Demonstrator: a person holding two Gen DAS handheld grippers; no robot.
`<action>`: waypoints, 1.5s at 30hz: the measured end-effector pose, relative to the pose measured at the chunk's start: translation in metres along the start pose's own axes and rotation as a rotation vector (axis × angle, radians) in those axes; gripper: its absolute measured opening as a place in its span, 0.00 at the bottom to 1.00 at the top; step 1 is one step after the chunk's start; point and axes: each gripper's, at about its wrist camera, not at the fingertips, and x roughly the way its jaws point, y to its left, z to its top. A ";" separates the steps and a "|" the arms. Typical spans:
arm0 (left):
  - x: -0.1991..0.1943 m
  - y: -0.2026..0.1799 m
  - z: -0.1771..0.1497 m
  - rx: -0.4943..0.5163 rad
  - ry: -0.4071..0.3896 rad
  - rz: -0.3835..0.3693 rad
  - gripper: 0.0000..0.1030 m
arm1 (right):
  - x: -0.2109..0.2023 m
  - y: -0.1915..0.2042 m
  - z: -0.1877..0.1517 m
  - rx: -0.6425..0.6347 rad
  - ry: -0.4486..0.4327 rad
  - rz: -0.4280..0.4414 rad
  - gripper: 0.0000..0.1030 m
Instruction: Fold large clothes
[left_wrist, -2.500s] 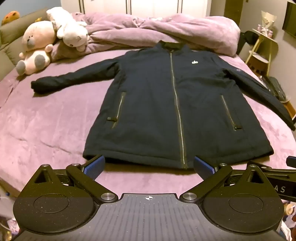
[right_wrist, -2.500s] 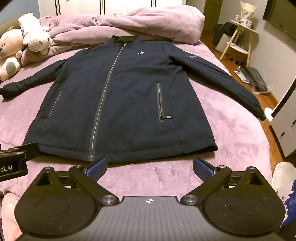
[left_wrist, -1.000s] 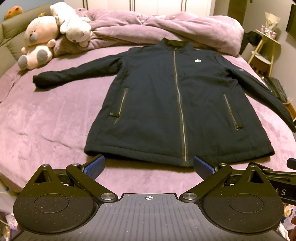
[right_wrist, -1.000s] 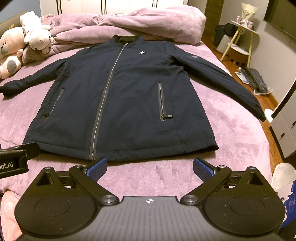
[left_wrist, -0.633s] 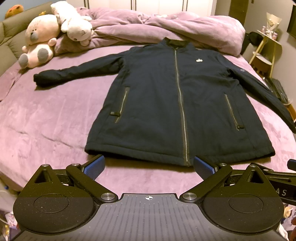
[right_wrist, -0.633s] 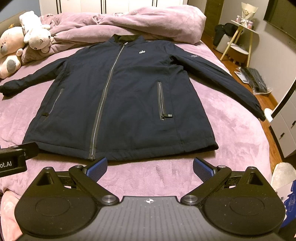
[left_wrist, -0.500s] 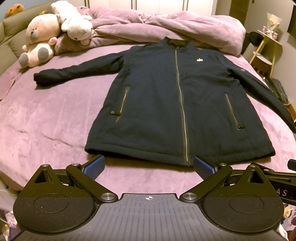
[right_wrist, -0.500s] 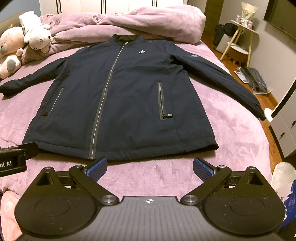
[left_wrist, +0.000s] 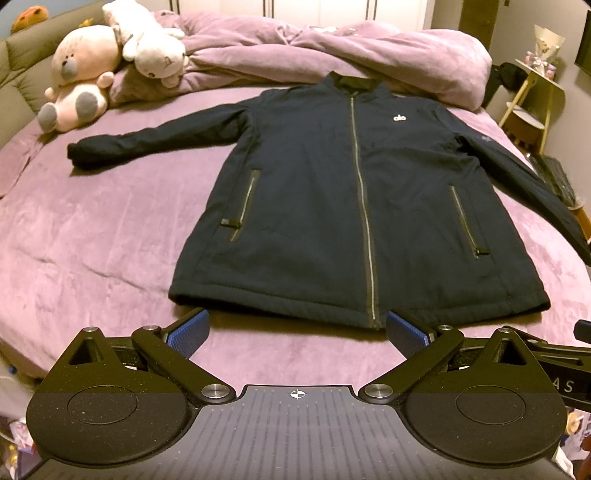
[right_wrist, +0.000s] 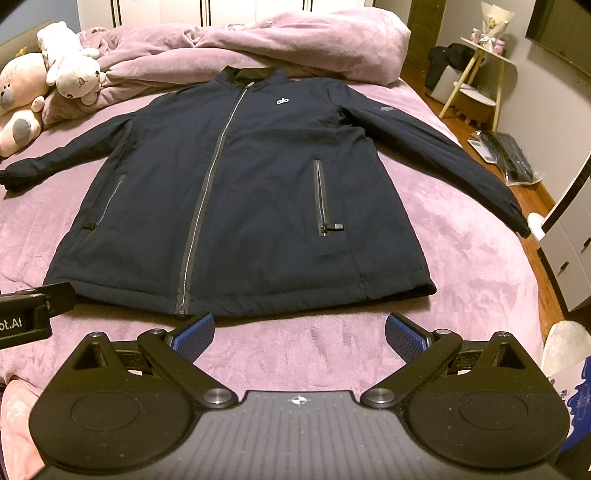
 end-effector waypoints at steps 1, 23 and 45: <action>0.000 0.000 0.000 -0.001 0.001 0.000 1.00 | 0.000 0.000 0.000 0.001 0.001 0.001 0.96; 0.004 0.000 -0.001 -0.006 0.013 -0.002 1.00 | 0.004 -0.002 -0.005 0.010 0.008 0.010 0.96; 0.025 0.021 -0.003 -0.125 0.000 -0.114 1.00 | 0.030 -0.022 -0.010 0.090 0.017 0.194 0.96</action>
